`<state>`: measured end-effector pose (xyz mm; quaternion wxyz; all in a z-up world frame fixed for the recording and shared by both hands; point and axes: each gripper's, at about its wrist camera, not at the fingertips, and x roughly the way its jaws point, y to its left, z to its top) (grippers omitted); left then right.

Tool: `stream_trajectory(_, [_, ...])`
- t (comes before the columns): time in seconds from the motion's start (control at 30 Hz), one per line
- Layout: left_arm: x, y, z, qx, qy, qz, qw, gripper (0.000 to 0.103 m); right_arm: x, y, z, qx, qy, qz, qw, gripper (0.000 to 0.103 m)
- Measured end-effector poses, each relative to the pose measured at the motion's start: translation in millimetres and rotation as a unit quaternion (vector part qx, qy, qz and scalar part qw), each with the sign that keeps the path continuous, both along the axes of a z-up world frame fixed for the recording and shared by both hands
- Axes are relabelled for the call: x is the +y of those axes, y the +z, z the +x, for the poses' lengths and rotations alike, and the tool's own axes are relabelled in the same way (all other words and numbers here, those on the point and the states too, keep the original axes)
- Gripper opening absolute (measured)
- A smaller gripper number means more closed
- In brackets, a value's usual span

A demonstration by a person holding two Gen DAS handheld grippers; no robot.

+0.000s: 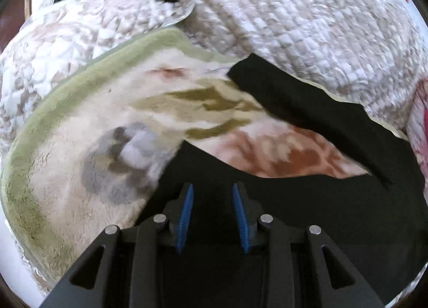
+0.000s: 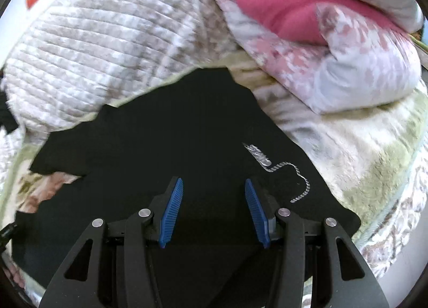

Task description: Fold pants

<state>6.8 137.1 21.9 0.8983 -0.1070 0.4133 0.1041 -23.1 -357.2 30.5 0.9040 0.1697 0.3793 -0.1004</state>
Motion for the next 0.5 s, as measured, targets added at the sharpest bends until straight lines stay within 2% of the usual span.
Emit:
stream_trajectory(0.07, [2,1,-1,-0.005,0.004,-0.004,1.0,0.033,-1,2,-3,-0.008,-0.001,0.0,1.0,0.049])
stream_trajectory(0.17, [2,8,-8,-0.023,0.017,0.012,0.9995,0.033,1,9,-7,-0.025,-0.004,-0.01,1.0,0.049])
stream_trajectory(0.3, [5,12,-9,-0.035,0.02,0.01,0.9991,0.034,2,5,-4,-0.018,0.002,-0.002,1.0,0.049])
stream_trajectory(0.37, [-4,12,-7,-0.036,-0.001,0.0,0.9993,0.034,6,6,-2,-0.019,0.012,-0.005,1.0,0.049])
stream_trajectory(0.5, [-37,12,-5,-0.037,-0.072,-0.012,0.9966,0.035,24,8,-1,-0.026,0.054,-0.024,0.998,0.049])
